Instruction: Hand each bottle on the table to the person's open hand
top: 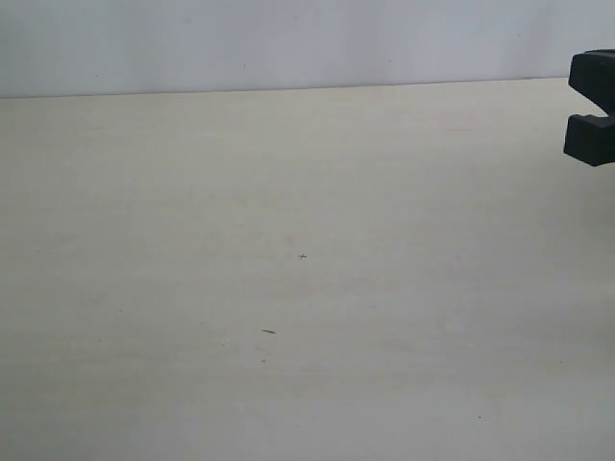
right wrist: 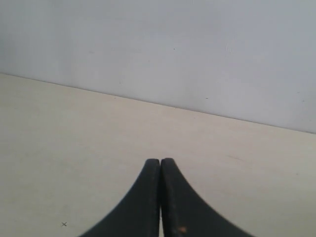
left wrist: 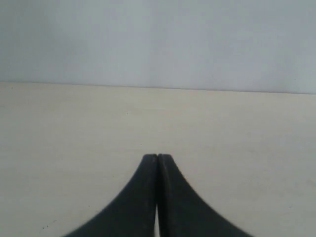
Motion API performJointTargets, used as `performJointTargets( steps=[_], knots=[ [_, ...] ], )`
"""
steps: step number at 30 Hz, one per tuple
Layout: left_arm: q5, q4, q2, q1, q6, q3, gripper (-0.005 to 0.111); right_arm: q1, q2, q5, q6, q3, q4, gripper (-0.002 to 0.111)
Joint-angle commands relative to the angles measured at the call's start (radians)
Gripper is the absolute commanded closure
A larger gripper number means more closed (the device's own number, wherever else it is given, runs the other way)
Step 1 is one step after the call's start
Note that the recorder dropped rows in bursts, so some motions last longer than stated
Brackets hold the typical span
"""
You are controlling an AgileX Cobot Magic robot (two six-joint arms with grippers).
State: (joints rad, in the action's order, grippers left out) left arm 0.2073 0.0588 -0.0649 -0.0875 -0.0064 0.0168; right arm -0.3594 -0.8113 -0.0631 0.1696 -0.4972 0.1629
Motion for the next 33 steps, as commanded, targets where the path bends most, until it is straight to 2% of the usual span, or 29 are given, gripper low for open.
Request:
performJointTargets(
  steps=[1,9,33],
  knots=[
    [0.050,-0.004,0.047,0.009,0.006,-0.017,0.106,-0.001,0.007,0.005,0.002,0.004,0.003,0.108],
    [0.146,-0.004,0.065,0.009,0.006,-0.017,0.106,-0.001,0.007,0.005,0.004,0.004,0.005,0.108],
    [0.146,-0.004,0.065,0.009,0.006,-0.017,0.106,-0.001,0.007,0.005,0.002,0.004,0.005,0.108]
  ],
)
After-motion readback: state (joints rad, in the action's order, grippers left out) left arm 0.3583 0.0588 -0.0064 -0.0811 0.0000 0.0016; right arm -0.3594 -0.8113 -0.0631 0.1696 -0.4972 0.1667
